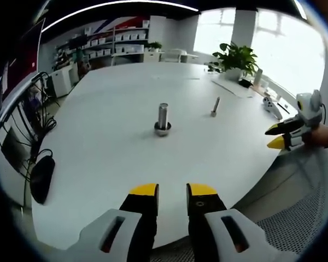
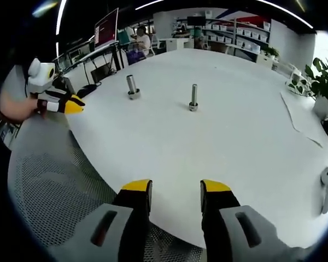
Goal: Place the washer onto the threaded stud by aligning its center hole with the stud, sliding it down to the base, and recovering from edge contact or off-axis alignment until the washer reaches the visible bottom stop.
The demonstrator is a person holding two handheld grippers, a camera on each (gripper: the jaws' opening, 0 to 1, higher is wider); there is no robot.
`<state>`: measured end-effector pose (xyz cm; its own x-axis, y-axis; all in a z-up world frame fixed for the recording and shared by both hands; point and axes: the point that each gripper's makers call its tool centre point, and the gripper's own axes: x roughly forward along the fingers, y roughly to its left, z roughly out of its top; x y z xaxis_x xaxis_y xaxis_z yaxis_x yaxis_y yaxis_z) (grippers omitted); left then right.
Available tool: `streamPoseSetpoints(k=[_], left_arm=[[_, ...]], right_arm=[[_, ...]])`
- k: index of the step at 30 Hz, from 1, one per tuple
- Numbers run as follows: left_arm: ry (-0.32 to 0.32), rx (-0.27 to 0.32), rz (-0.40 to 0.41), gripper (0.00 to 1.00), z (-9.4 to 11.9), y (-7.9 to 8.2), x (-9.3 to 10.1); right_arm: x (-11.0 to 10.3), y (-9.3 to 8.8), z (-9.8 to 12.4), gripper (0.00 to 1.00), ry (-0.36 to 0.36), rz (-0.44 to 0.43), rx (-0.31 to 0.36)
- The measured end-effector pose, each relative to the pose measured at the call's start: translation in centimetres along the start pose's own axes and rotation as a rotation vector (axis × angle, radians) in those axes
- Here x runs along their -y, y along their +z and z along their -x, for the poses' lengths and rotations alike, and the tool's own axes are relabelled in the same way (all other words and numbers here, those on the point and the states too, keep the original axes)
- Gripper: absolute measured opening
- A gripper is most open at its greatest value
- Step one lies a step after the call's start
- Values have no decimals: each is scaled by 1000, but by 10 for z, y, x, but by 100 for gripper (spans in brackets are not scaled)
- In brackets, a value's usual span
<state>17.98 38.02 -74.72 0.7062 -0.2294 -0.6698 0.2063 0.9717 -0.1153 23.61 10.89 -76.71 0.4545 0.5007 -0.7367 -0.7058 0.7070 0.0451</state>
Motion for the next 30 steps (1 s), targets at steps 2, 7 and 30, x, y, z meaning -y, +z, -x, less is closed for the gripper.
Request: streamPoseSetpoints(k=[2,7,30], left_arm=[[2,2,-4,18,1,1,0],[3,0,6,18,0,0,-1],[5,-15,13,18,0,-2,-1]], right_arm=[[-1,0,0,38,1,1,2],[-1,0,0,38,6,3,-3],[2,1,0,38,-12,4,10]])
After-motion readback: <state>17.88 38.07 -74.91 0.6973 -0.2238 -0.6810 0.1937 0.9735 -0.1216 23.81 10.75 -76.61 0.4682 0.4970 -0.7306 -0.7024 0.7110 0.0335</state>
